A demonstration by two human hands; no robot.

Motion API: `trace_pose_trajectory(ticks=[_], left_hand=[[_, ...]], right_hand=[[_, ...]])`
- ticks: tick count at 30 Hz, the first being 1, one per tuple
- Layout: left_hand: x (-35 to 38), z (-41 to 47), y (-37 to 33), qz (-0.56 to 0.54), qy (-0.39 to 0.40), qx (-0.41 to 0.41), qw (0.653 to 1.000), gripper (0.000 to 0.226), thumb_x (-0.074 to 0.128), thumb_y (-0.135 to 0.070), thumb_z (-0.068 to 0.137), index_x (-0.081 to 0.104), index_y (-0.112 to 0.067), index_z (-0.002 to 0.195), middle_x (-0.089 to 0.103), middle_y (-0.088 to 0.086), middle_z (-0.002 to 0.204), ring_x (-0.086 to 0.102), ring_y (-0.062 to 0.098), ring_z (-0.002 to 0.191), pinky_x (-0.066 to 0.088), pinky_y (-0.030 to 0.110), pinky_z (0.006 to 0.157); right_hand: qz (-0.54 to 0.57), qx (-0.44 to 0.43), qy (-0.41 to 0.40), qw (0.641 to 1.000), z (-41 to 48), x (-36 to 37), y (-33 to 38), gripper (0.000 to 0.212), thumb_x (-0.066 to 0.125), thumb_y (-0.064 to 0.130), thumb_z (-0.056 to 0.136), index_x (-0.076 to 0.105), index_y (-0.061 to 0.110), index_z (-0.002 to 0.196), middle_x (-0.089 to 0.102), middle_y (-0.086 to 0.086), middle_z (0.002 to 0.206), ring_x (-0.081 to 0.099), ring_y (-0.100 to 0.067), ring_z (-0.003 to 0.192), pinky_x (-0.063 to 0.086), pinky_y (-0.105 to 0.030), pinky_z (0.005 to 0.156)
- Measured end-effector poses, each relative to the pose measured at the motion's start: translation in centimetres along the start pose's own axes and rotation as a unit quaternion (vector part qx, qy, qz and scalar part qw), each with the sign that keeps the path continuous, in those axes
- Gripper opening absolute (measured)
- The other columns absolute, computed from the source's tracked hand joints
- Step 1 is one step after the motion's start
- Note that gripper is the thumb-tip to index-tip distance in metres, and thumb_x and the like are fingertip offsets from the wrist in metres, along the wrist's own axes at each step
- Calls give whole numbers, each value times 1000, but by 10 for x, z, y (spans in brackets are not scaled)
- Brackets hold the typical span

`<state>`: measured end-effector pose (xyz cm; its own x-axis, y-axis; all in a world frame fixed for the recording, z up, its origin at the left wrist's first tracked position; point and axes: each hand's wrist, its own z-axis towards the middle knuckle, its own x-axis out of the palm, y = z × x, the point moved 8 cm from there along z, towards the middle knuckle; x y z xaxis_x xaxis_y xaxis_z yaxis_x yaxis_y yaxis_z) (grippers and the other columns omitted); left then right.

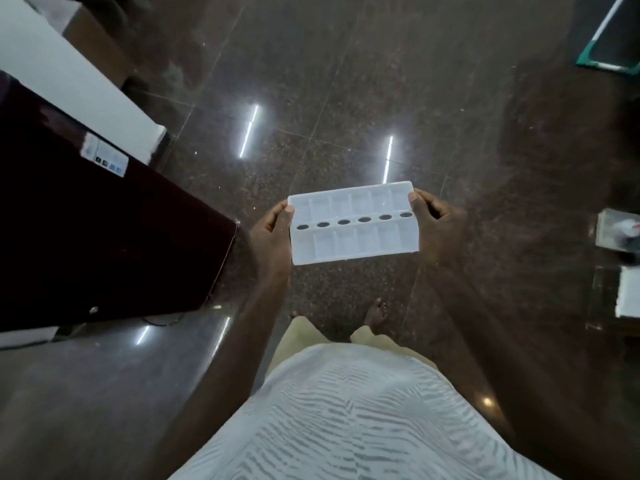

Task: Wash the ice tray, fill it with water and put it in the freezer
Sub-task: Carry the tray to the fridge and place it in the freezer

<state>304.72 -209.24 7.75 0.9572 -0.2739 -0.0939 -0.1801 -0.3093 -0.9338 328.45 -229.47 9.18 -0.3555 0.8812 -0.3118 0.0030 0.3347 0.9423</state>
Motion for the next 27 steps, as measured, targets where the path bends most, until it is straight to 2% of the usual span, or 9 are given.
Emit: trace_pose_trajectory(ticks=[3,6,10,12,16,19,22,25,27], left_hand=[[16,-28,6,-18,9,-17,1000,21,63,-17,103,76,-20,119,79,4,108,73,11,88,59,27,70],[21,-46,14,-6,9,-31,999,29,64,-22,102,73,-19,129,78,2,103,70,8,81,53,23,61],[19,-71,25,-17,0,-37,999,30,64,-22,101,72,-23,130,79,5,106,70,11,81,55,29,65],[13,-84,32,-29,-15,-37,999,31,65,-21,101,72,-22,131,79,7,107,69,11,79,55,29,64],[-8,-123,51,-49,-60,-48,996,34,65,-21,101,69,-20,135,79,8,111,71,10,81,55,28,63],[-21,-159,66,-75,-89,-59,991,35,64,-21,102,68,-21,136,78,5,114,74,17,89,60,33,68],[-30,-191,81,-102,-128,-82,983,34,64,-21,102,68,-24,135,78,1,114,74,19,93,61,42,77],[-37,-214,88,-113,-160,-81,977,34,64,-20,102,68,-23,136,78,2,116,73,20,94,61,42,78],[-41,-226,91,-117,-174,-77,975,35,62,-20,103,67,-23,137,78,1,118,74,22,98,62,42,79]], right_hand=[[-4,-17,27,999,20,-19,-1,19,69,21,98,79,13,112,77,2,93,68,8,74,53,-12,67],[-14,-35,50,998,33,-29,-2,19,70,24,97,80,14,111,77,5,94,69,7,76,54,-13,69],[-16,-33,87,996,39,-31,-9,20,72,30,95,80,20,111,78,12,93,74,-7,84,60,-28,75],[-19,-46,111,993,35,-28,-10,15,72,30,95,79,28,108,77,19,87,73,-6,81,61,-31,76],[-36,-55,173,983,16,-20,-14,16,70,28,96,81,24,107,75,26,82,67,3,75,58,-26,71],[-60,-64,219,972,0,-15,-21,21,69,33,96,81,22,109,77,19,91,71,0,83,60,-28,75],[-64,-58,253,964,-14,-13,-30,27,71,36,96,80,19,115,78,15,99,73,-3,91,59,-23,78],[-48,-43,280,958,-25,-9,-34,27,73,31,95,80,15,115,79,10,99,74,-4,90,57,-19,75],[-34,-32,301,952,-31,-5,-36,26,73,28,96,79,13,116,79,9,98,72,1,84,55,-15,70]])
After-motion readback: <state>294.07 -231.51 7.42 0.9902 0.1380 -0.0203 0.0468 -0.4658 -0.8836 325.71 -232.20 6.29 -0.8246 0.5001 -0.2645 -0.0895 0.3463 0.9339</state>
